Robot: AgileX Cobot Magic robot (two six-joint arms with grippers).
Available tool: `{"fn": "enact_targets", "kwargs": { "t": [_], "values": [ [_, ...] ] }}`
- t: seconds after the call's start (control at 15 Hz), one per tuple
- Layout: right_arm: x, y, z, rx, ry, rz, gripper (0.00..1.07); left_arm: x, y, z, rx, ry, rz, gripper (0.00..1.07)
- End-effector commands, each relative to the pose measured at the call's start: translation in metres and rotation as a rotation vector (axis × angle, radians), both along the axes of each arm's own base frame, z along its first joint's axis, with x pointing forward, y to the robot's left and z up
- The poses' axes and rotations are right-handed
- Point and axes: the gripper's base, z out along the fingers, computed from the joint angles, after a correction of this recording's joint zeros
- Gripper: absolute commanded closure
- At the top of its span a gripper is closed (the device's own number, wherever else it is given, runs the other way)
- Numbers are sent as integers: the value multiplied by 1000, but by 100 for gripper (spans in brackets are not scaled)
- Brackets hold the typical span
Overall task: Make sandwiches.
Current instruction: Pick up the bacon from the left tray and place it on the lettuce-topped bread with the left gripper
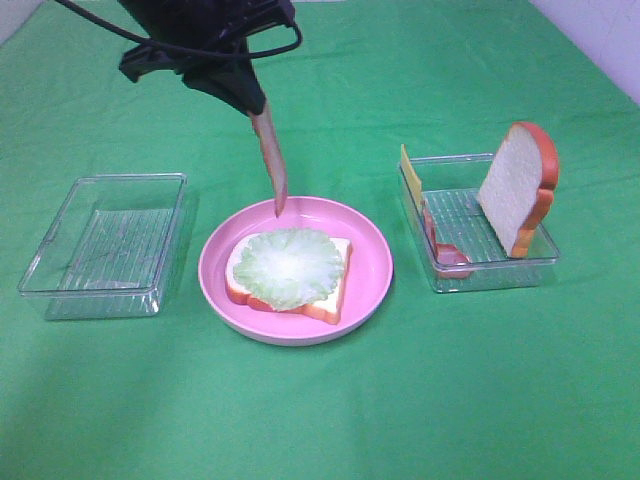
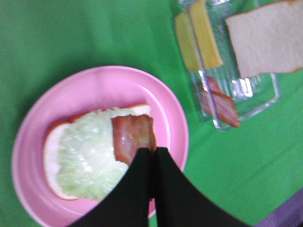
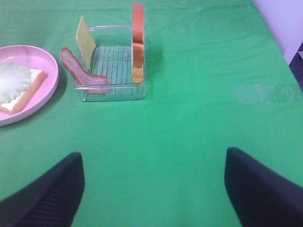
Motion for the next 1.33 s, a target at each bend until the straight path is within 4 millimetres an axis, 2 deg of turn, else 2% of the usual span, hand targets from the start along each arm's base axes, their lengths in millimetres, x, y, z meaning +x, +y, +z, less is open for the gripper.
{"fn": "enact_targets", "kwargs": {
  "t": [0.07,0.2,0.33,0.4,0.67,1.0,1.07,1.2,1.33],
  "values": [
    [-1,0,1,-14,-18,-1,30,-11,-34,-13,-63,38,-90,107],
    [-1,0,1,-14,-18,-1,30,-21,-61,-39,-36,83,-150,107],
    [-1,0,1,-14,-18,-1,30,-21,-66,-55,5,100,-168,107],
    [-1,0,1,-14,-18,-1,30,-16,-58,-69,112,82,-173,107],
    [-1,0,1,-14,-18,-1,30,-6,-41,-74,300,20,-104,107],
    [-1,0,1,-14,-18,-1,30,-6,-38,-75,328,29,-70,107],
    [-1,0,1,-14,-18,-1,30,-6,-38,-75,326,30,-70,103],
    [-1,0,1,-14,-18,-1,30,-6,-38,-75,327,34,-71,83],
    [-1,0,1,-14,-18,-1,30,-8,-38,-75,333,57,-76,46]
  ]
}}
